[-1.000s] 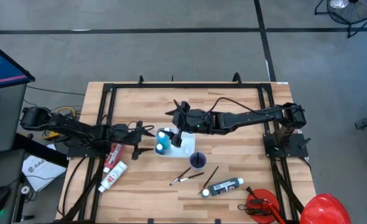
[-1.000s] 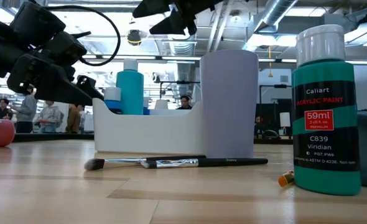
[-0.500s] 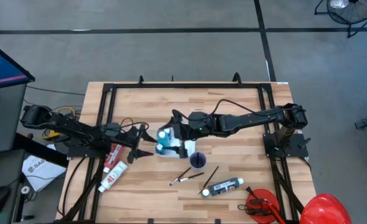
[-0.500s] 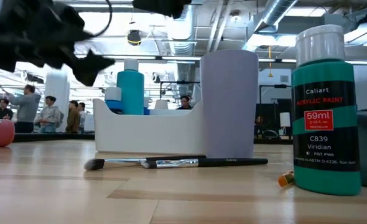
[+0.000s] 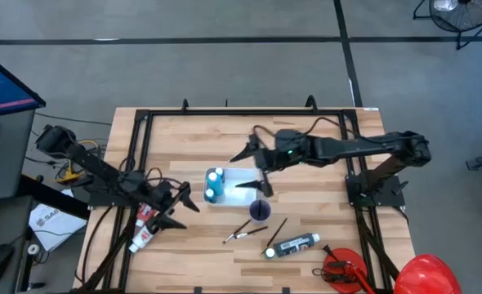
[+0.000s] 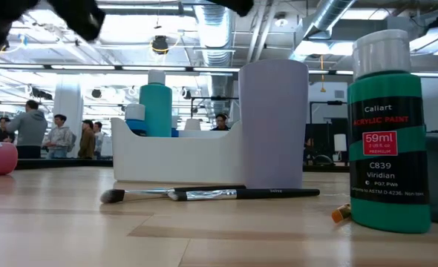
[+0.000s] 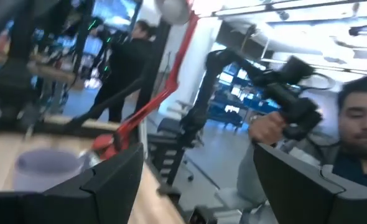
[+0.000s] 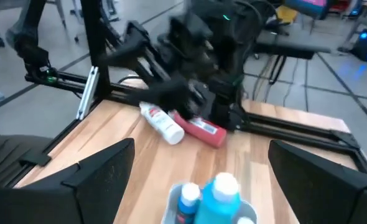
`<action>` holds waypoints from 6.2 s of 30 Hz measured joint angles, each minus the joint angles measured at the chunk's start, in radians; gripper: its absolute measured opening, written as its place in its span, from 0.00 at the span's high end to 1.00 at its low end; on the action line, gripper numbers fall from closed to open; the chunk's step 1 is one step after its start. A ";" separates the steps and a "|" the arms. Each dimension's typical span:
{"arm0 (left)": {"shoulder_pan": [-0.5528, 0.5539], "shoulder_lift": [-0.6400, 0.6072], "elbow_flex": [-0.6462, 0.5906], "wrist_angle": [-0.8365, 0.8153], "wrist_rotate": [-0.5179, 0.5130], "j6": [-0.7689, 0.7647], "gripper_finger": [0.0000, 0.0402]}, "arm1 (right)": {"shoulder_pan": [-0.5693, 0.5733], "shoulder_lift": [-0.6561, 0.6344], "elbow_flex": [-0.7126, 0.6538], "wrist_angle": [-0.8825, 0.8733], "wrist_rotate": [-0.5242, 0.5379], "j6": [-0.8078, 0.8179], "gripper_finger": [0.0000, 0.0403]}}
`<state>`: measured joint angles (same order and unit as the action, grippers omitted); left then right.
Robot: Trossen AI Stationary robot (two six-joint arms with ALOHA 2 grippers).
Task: Pick & Place Paint Supplies
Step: Put the red paint bottle into the white bin
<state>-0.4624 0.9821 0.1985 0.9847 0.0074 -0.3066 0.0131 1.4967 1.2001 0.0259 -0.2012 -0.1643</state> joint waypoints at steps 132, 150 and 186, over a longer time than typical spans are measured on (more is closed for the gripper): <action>-0.018 0.094 0.546 -2.316 -0.131 -0.956 0.38 | 0.026 -0.216 -0.145 -0.149 0.254 0.176 0.10; 0.058 0.203 0.506 -2.207 -0.207 -1.063 0.40 | 0.026 -0.216 -0.145 -0.146 0.254 0.184 0.10; 0.133 0.288 0.360 -1.835 -0.134 -0.981 0.43 | 0.026 -0.216 -0.146 -0.149 0.254 0.192 0.10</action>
<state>-0.3294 1.2705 0.5584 -0.8506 -0.1270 -1.2879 0.0387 1.2812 1.0542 -0.1232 0.0528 0.0273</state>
